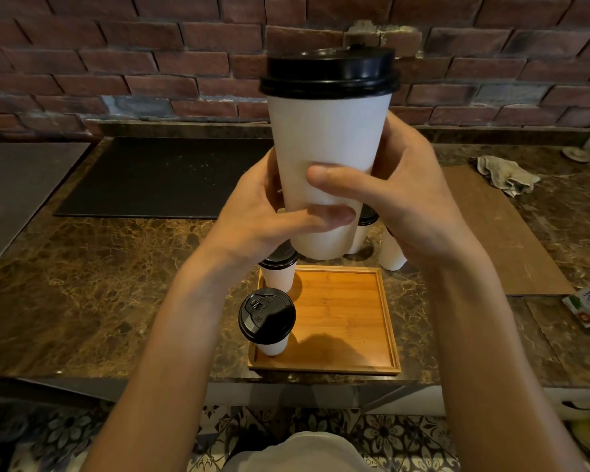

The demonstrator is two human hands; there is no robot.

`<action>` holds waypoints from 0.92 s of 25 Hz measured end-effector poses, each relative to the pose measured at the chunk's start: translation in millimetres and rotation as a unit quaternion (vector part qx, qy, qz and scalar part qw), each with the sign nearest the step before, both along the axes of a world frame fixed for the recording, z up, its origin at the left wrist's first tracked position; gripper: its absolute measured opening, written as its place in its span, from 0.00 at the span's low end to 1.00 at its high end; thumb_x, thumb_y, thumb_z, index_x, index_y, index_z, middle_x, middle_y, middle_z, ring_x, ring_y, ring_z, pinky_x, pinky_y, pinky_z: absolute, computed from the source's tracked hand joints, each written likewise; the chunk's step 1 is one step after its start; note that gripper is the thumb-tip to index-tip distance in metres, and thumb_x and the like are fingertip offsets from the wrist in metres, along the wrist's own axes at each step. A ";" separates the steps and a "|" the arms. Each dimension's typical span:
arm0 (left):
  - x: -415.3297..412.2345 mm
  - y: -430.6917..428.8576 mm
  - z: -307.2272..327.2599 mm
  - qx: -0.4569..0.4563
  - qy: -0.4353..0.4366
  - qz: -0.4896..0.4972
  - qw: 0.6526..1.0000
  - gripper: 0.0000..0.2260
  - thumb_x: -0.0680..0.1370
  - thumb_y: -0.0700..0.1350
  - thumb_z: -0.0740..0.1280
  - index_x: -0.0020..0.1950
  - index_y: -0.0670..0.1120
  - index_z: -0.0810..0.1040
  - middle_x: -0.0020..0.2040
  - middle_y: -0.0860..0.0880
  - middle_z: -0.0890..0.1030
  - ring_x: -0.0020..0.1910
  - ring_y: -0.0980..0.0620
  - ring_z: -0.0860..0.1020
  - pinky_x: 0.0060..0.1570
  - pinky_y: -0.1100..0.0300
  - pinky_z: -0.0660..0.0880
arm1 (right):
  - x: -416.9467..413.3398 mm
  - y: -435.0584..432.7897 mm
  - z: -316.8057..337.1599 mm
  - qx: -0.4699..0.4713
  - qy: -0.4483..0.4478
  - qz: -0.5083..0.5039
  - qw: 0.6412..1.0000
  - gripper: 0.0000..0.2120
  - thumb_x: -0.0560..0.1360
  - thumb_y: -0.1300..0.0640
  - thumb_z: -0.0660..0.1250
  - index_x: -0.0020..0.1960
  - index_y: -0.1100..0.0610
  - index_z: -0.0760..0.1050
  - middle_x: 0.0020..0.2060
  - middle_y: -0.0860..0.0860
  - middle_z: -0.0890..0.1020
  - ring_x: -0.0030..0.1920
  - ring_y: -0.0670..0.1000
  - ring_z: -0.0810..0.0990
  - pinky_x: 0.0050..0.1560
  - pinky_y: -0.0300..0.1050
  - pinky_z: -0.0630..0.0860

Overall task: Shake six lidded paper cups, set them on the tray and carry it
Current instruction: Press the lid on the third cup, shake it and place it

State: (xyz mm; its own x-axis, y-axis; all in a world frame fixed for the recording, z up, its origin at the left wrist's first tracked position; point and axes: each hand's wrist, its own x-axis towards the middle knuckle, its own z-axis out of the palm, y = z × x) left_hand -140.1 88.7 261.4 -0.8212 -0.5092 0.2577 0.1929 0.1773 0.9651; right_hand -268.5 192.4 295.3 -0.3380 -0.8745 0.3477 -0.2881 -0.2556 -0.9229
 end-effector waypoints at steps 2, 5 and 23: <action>-1.7 0.6 -0.7 0.000 0.007 0.010 1.000 0.30 0.64 0.46 0.75 0.64 0.50 0.70 0.58 0.51 0.79 0.59 0.52 0.78 0.50 0.60 0.77 | 1.5 -1.2 0.5 -0.002 0.010 -0.019 1.000 0.29 0.68 0.52 0.76 0.65 0.54 0.70 0.55 0.46 0.79 0.56 0.45 0.80 0.51 0.41 0.80; -3.0 1.6 -0.3 -0.016 0.015 0.046 0.999 0.29 0.63 0.46 0.75 0.61 0.55 0.70 0.58 0.53 0.78 0.58 0.54 0.78 0.49 0.62 0.78 | 3.7 -3.2 1.8 -0.001 0.022 -0.047 0.999 0.31 0.67 0.51 0.76 0.66 0.56 0.70 0.56 0.47 0.79 0.57 0.45 0.79 0.51 0.44 0.81; -12.3 4.8 -3.0 -0.061 0.007 0.087 0.994 0.29 0.64 0.40 0.77 0.57 0.59 0.68 0.53 0.60 0.78 0.53 0.67 0.78 0.44 0.74 0.75 | 10.0 -4.4 -1.8 0.006 0.046 -0.142 0.989 0.34 0.66 0.49 0.79 0.67 0.54 0.70 0.57 0.45 0.78 0.57 0.41 0.78 0.53 0.42 0.80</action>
State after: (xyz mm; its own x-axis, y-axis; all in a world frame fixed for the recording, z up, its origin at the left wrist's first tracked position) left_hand -152.3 93.6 258.4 -0.7196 -0.6064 0.3383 0.1635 0.3256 0.9313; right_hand -258.5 188.0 293.5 -0.5375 -0.7536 0.3783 -0.4299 -0.1411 -0.8918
